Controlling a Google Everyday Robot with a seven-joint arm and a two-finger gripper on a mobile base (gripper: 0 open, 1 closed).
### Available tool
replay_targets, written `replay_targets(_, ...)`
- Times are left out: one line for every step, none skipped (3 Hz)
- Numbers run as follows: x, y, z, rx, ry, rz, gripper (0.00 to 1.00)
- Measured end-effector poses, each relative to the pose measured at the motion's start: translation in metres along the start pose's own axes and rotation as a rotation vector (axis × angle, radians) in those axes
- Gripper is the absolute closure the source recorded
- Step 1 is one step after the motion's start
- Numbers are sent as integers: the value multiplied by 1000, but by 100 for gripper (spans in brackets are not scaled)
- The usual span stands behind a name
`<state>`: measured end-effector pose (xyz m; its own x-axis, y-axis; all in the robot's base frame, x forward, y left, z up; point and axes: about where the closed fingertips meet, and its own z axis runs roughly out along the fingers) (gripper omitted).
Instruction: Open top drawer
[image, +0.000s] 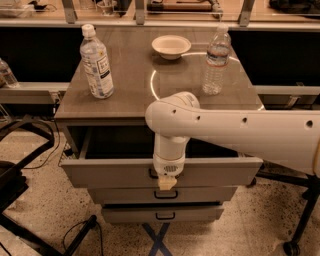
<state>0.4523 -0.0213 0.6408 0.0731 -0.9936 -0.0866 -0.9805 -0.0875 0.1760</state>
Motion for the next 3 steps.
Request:
replay_targets(0, 0, 0, -1, 1, 0, 100)
replay_targets(1, 12, -1, 29, -1, 4, 100)
replay_targets(1, 13, -1, 29, -1, 4, 100)
